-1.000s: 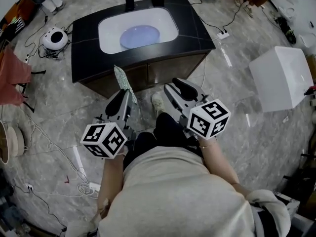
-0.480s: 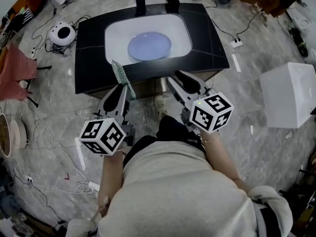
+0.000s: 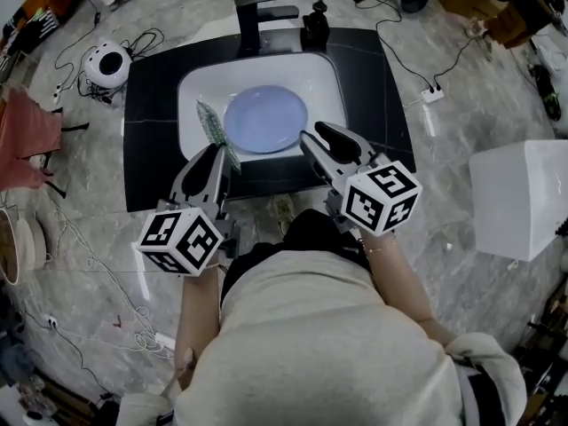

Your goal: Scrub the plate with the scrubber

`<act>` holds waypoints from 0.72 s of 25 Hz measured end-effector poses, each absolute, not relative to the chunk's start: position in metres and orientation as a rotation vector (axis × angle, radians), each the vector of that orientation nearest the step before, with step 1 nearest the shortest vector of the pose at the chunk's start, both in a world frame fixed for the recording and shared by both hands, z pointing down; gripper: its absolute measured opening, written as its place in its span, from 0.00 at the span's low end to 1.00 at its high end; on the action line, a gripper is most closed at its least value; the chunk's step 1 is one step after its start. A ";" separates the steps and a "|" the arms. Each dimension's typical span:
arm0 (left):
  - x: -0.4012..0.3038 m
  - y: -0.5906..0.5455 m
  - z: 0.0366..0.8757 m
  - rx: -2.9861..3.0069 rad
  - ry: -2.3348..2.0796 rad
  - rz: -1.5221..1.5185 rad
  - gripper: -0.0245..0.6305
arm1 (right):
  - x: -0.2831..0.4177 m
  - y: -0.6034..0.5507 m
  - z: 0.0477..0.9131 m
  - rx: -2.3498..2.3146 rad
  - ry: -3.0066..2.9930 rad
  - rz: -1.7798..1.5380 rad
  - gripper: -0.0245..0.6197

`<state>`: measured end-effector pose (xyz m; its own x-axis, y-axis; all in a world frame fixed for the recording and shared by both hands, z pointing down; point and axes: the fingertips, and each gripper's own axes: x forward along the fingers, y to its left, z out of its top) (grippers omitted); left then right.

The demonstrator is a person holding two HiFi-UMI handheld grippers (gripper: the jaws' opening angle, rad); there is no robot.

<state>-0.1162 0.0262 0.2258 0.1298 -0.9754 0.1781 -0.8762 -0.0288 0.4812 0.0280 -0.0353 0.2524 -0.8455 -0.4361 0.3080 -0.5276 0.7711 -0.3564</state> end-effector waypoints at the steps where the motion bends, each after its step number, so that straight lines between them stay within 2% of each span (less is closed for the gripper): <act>1: -0.117 0.017 0.227 1.930 -1.780 -0.271 0.13 | 0.026 -0.045 0.254 0.752 -2.755 0.650 0.25; 18: -0.132 -0.049 0.271 1.812 -1.758 -0.136 0.13 | 0.019 -0.121 0.307 0.715 -2.619 0.806 0.25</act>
